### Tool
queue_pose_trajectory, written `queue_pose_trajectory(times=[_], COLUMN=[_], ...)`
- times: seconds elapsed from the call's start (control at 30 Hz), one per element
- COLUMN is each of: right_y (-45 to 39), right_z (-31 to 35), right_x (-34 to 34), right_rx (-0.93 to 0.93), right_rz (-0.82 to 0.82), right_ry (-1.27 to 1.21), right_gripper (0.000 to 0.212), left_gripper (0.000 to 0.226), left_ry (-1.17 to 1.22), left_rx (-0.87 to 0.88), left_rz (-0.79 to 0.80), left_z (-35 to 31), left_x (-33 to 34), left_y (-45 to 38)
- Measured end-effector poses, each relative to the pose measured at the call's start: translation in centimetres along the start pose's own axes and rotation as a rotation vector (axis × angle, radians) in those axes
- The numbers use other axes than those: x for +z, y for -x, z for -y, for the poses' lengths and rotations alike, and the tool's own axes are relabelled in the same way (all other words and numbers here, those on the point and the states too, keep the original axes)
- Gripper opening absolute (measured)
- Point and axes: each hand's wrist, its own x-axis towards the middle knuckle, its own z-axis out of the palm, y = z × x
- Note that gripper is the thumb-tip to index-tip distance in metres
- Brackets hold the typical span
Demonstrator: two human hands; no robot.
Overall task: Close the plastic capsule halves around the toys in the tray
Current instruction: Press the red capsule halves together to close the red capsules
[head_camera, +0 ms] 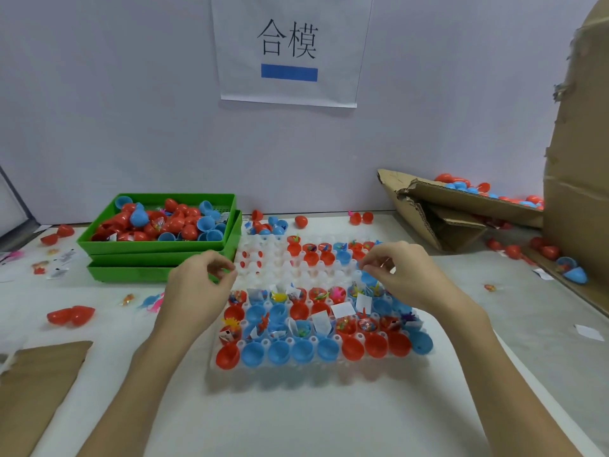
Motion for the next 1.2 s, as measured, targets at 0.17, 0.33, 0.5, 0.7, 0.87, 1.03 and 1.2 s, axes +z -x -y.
queue_pose_trajectory(times=[0.17,0.33,0.5,0.7,0.87,1.03,1.2], right_y=[-0.1,-0.1,-0.2,-0.3,-0.3,-0.3,-0.3], right_z=[0.1,0.2,-0.1,0.1,0.2,0.4,0.5], right_x=[0.0,0.3,0.5,0.8,1.0,0.9,1.0], right_rx=[0.009,-0.012,-0.023,-0.034,-0.034,-0.032,-0.047], right_rz=[-0.028,-0.02,-0.038,-0.031,-0.021,-0.023,-0.024], right_ry=[-0.026,-0.049,-0.061,-0.076,-0.077,-0.075,-0.072], right_gripper=[0.02,0.021,0.02,0.018,0.019,0.018,0.018], left_gripper=[0.005,0.007,0.012,0.02,0.008,0.009,0.01], left_ry=[-0.073,-0.072,-0.204,-0.214,-0.208,-0.117,-0.084], left_rx=[-0.025,-0.049,-0.005,-0.018,-0.005,0.008,0.037], left_rz=[0.138,0.126,0.261,0.329,0.356,0.262,0.262], left_z=[0.4,0.5,0.7,1.0,0.9,0.4,0.0], left_x=[-0.2,-0.8,-0.7,-0.5,-0.4,-0.5,-0.8], left_y=[0.1,-0.3,-0.2,-0.3,-0.1,-0.1,0.1])
